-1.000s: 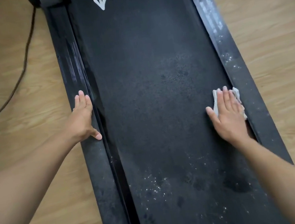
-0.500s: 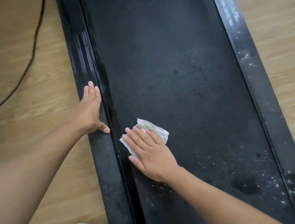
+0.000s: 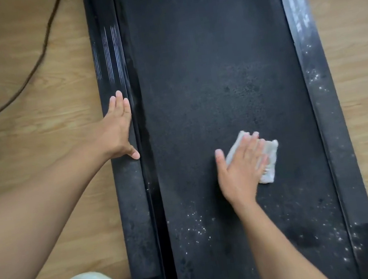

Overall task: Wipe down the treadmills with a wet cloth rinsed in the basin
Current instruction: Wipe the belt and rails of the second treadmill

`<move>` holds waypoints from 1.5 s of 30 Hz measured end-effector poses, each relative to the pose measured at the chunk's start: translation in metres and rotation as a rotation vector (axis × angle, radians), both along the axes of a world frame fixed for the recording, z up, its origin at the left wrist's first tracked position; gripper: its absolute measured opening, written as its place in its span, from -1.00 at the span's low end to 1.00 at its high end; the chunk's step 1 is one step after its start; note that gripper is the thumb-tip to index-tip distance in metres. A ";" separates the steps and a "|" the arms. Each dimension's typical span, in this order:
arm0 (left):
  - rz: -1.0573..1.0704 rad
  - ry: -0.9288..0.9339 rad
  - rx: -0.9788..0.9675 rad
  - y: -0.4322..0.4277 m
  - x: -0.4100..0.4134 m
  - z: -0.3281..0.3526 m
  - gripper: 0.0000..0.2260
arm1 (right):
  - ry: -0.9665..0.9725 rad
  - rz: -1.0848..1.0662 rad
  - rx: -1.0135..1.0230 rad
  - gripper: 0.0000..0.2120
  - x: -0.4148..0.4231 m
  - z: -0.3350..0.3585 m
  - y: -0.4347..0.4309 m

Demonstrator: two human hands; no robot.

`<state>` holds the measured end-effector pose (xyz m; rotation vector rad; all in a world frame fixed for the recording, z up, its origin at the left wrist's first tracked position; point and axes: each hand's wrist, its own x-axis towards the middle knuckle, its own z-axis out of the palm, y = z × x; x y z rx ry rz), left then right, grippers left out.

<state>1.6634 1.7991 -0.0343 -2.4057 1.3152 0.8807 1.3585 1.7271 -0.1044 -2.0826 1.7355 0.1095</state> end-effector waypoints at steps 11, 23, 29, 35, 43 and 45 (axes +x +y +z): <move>-0.051 -0.019 0.013 0.000 0.004 0.000 0.44 | -0.058 0.954 -0.127 -0.43 0.021 -0.008 0.024; -0.060 -0.020 -0.006 0.003 0.011 -0.010 0.47 | 0.269 1.244 0.110 -0.37 0.004 0.091 -0.149; -0.084 -0.066 0.048 -0.008 0.006 -0.008 0.48 | 0.333 0.975 0.126 -0.31 -0.017 0.111 -0.170; -0.402 -0.046 0.086 0.004 0.045 0.034 -0.02 | 0.004 0.399 0.223 -0.45 -0.038 0.055 -0.122; -0.701 -0.003 -0.275 -0.045 -0.013 0.106 -0.67 | -0.320 0.227 0.240 -0.75 -0.054 0.060 -0.081; -0.516 0.255 -0.414 -0.042 -0.052 0.107 -0.81 | -0.524 0.112 0.350 -0.77 -0.052 0.083 -0.070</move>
